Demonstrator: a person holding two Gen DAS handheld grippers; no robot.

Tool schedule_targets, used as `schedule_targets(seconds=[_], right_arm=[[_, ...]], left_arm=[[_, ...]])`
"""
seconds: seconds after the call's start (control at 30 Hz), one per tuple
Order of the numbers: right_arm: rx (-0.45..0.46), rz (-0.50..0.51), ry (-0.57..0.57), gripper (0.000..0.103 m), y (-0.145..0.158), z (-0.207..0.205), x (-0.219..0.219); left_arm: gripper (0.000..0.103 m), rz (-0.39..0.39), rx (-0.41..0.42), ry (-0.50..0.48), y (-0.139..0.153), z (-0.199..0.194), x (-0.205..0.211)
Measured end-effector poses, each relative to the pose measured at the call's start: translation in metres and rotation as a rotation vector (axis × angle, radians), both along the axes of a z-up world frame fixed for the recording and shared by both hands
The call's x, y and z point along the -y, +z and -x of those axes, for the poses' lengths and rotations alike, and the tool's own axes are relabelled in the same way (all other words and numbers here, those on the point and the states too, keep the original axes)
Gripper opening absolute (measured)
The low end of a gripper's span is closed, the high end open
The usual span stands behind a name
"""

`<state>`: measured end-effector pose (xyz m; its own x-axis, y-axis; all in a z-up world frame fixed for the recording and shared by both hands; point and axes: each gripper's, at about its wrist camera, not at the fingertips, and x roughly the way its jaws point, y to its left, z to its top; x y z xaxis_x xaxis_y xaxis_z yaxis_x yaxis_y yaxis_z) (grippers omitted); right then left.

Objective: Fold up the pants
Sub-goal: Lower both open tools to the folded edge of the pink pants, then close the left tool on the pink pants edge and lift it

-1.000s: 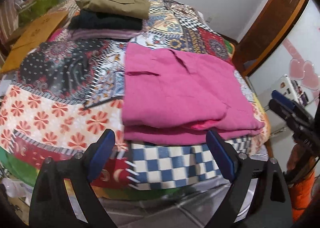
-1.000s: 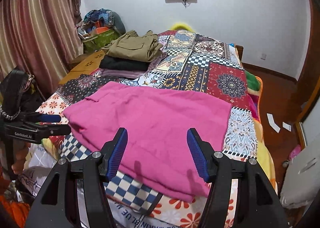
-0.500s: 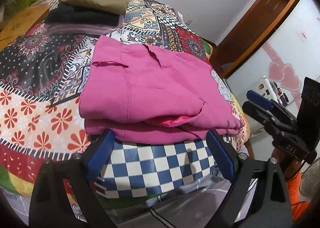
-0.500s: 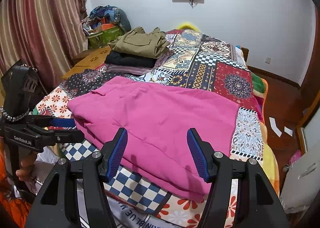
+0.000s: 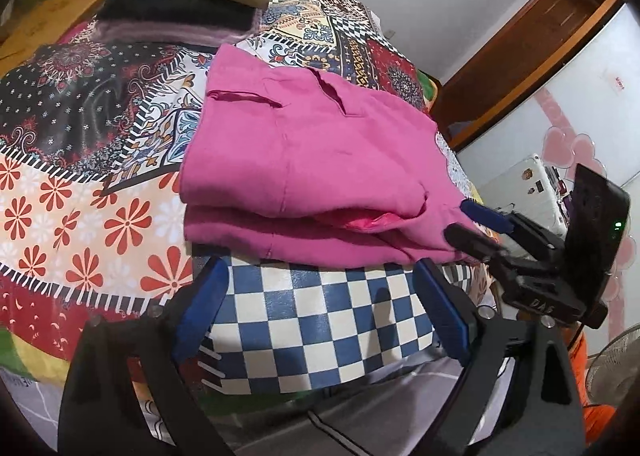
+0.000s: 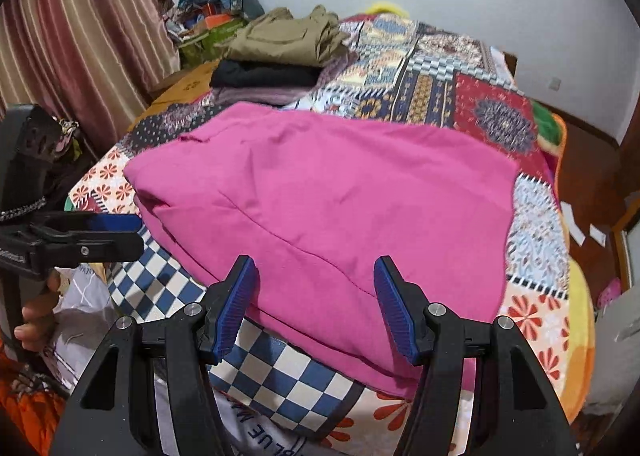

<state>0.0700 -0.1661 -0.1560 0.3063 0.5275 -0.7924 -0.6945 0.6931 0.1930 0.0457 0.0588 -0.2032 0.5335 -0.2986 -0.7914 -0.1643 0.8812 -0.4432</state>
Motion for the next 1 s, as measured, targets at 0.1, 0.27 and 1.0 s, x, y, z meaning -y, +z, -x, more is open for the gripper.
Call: schedule_targets(seconds=[0.1,0.27,1.0], right_arm=[[-0.018,0.005,0.007,0.058,-0.004,0.000,0.000],[-0.036,-0.004,0.009,0.058,-0.006,-0.001,0.000],[-0.051,-0.019,0.022,0.059,-0.011,-0.006,0.001]], left_arm=[[0.094,0.059,0.018,0.004,0.001,-0.003,-0.002],[0.095,0.117,0.038,0.040,0.004,-0.012,-0.009],[0.094,0.040,-0.027,0.197,-0.009,-0.053,-0.019]])
